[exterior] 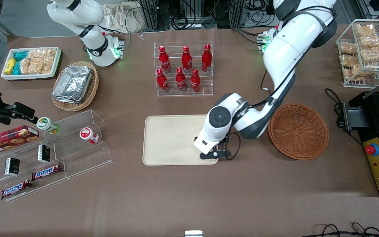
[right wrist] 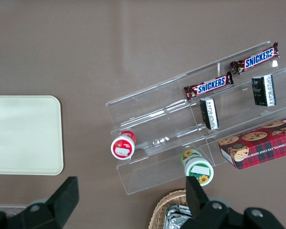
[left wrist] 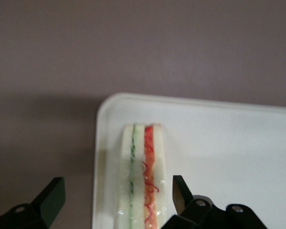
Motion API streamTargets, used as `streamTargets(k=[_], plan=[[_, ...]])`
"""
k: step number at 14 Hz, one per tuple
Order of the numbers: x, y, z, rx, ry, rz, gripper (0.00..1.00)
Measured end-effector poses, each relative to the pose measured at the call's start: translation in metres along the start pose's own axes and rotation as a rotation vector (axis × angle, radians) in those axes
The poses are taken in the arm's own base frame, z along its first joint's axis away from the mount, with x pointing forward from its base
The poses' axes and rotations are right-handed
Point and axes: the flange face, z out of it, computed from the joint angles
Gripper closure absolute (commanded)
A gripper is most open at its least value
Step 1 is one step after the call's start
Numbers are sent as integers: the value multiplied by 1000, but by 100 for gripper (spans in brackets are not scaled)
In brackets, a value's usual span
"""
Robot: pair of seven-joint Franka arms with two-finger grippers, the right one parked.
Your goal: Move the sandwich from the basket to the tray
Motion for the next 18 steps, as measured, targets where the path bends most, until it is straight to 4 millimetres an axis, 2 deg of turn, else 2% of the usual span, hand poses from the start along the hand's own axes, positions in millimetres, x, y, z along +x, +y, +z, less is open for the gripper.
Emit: streamTargets(k=[4,6,9,12,18], plan=[[49,-79,-107,48,67,-132,0],[63,-122,-147,60,58,-188,0],[65,-176,-181,88,9,-164,0],[62,-229,-206,101,-45,-98,0],[30,-320,-236,106,-91,88,0]])
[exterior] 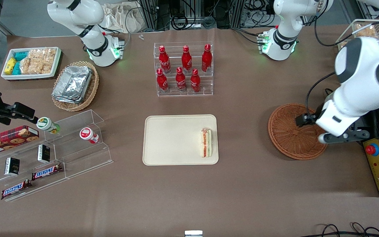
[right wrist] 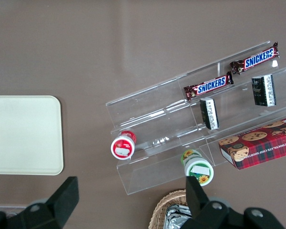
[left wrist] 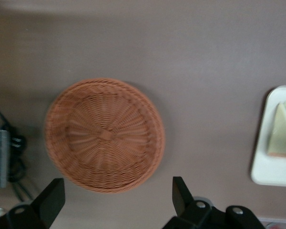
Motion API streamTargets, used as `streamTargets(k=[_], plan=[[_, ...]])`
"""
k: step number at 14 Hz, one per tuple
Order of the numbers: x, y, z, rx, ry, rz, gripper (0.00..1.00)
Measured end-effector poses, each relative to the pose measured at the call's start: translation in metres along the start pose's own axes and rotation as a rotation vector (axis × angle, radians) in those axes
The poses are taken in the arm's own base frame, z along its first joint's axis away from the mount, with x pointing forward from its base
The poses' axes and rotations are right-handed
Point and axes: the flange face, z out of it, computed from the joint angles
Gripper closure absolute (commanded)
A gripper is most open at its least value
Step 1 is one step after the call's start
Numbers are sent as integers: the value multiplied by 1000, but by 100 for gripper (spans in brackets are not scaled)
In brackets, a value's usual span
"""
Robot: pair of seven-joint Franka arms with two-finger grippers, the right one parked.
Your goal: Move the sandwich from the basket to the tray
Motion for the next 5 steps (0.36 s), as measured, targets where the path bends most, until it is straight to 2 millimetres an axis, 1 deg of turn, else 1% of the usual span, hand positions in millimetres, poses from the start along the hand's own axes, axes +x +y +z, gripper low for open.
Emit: streamTargets(k=[2,3,4,5], plan=[[-10,-31,-9,8,-17,64,0],[-12,-44,-12,9,-21,85,0],[-14,-52,-14,10,-28,98,0],[-14,-55,-17,10,-32,108,0]])
